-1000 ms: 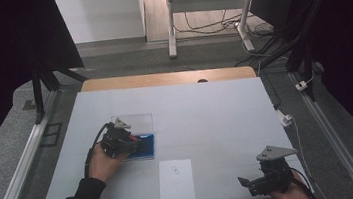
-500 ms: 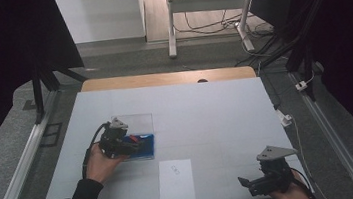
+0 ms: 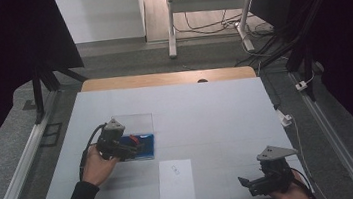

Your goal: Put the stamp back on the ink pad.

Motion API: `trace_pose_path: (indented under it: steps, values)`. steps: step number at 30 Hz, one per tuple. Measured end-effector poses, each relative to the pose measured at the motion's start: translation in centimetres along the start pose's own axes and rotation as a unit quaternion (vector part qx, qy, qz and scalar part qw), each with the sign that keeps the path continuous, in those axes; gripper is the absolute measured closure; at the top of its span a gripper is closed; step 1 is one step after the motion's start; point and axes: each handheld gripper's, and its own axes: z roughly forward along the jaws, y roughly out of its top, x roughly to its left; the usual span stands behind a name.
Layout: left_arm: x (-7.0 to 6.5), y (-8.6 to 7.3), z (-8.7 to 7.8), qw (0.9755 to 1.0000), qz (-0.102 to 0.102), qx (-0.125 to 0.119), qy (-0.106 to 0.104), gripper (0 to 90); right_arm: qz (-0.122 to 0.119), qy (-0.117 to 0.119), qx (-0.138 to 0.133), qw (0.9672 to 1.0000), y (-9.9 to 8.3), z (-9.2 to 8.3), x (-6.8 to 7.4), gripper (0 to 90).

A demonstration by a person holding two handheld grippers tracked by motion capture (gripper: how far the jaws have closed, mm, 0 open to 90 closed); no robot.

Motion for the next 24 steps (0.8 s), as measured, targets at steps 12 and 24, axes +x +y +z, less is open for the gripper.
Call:
trace_pose_path:
  steps: [12,24]
  values:
    - [0.1,-0.4,-1.8,0.9988,-0.006,-0.031,-0.038,0.0,0.001,0.0,0.001,1.0,0.0,0.0,0.0,0.0]
    - [-0.9,-1.4,-3.8,0.998,-0.001,-0.041,-0.048,0.0,0.003,0.0,0.002,1.0,0.0,0.0,0.0,0.0]
